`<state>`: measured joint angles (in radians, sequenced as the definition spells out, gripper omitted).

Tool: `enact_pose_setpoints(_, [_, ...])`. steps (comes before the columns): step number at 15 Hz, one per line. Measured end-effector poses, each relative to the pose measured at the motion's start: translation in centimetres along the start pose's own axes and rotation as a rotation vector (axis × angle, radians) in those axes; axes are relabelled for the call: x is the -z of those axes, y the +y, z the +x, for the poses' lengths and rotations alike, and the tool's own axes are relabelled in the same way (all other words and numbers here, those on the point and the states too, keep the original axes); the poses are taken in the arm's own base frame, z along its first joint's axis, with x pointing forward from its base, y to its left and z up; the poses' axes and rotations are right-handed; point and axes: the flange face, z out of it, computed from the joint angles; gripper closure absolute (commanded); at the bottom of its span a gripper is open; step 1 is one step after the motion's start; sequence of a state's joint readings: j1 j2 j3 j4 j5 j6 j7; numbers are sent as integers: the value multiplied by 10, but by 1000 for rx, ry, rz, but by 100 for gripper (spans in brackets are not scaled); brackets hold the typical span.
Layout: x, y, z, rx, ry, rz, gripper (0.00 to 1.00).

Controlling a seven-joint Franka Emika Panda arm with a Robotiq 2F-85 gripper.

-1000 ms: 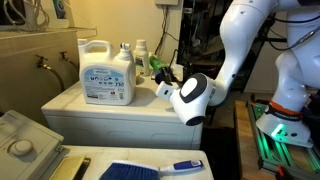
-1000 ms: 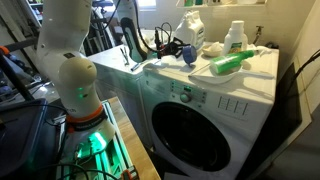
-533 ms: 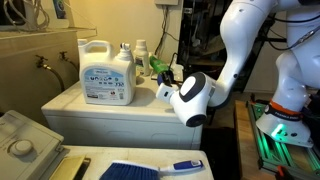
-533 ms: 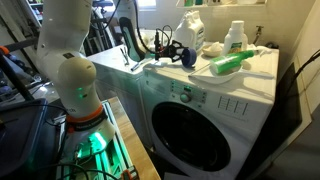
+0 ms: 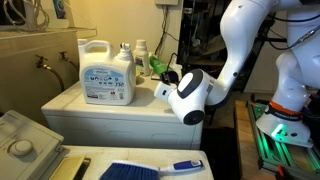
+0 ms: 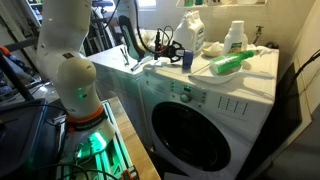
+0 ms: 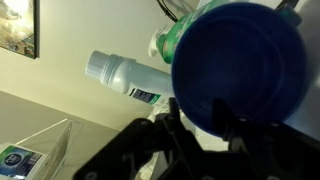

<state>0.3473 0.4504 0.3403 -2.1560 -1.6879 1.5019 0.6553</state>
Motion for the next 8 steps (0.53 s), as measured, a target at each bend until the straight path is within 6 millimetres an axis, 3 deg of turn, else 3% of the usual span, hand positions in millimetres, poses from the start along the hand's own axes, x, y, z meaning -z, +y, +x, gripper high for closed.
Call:
enact_pose_setpoints(2, [-1, 3, 1, -6, -5, -4, 98])
enact_pose_setpoints(8, [-3, 21, -4, -32, -56, -100, 100])
